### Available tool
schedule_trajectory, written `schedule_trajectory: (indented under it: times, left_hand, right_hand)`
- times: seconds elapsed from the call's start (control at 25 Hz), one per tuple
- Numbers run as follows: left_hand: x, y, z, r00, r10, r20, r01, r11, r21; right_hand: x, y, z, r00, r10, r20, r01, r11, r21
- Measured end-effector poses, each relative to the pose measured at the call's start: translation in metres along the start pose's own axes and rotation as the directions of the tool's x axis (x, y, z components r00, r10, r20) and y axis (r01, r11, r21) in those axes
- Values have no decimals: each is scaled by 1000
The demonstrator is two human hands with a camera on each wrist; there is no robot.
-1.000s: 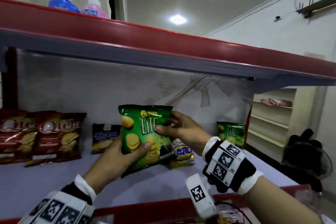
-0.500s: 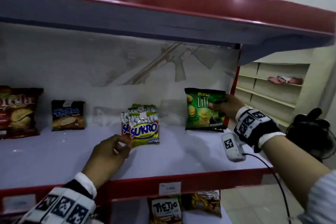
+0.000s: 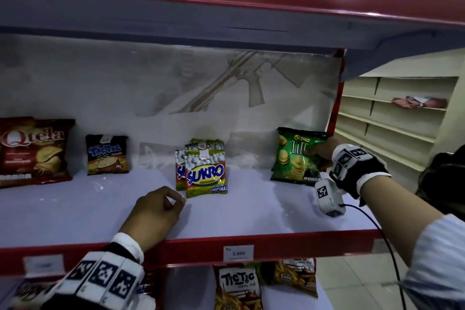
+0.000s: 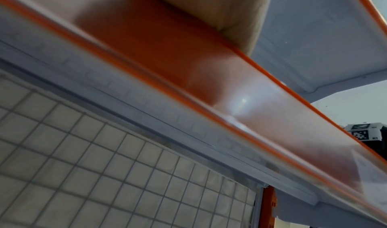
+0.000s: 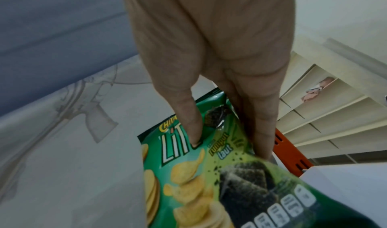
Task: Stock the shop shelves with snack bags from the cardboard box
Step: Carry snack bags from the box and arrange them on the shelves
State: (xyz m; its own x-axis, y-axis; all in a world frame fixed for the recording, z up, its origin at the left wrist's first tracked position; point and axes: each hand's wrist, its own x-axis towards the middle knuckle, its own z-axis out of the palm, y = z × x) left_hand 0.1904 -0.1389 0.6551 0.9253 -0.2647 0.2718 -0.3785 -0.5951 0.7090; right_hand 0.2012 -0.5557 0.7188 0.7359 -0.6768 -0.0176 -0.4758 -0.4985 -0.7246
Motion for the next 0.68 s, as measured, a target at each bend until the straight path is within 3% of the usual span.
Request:
schedule_trajectory:
  times: [0.16,0.32,0.48,0.68]
  left_hand:
    - [3,-3,-1,1000,-12,7,12,1000,-11]
    - [4,-6,0,1000,-4,-11,4,1000,-19]
    - [6,-10,-1,999,4,-46,-5,1000,-24]
    - [-3,-11,-4,997,75,-36,-76,996,-40]
  right_hand:
    - [-29,-11,-8,999,8,-32,-6,999,38]
    - [-72,-26,-20,979,-11,-202,19,999,39]
    - [-126,-45,-9,933,-153,-326,210,967,146]
    - [-203,-59,46,805,-311,-505,480,842,247]
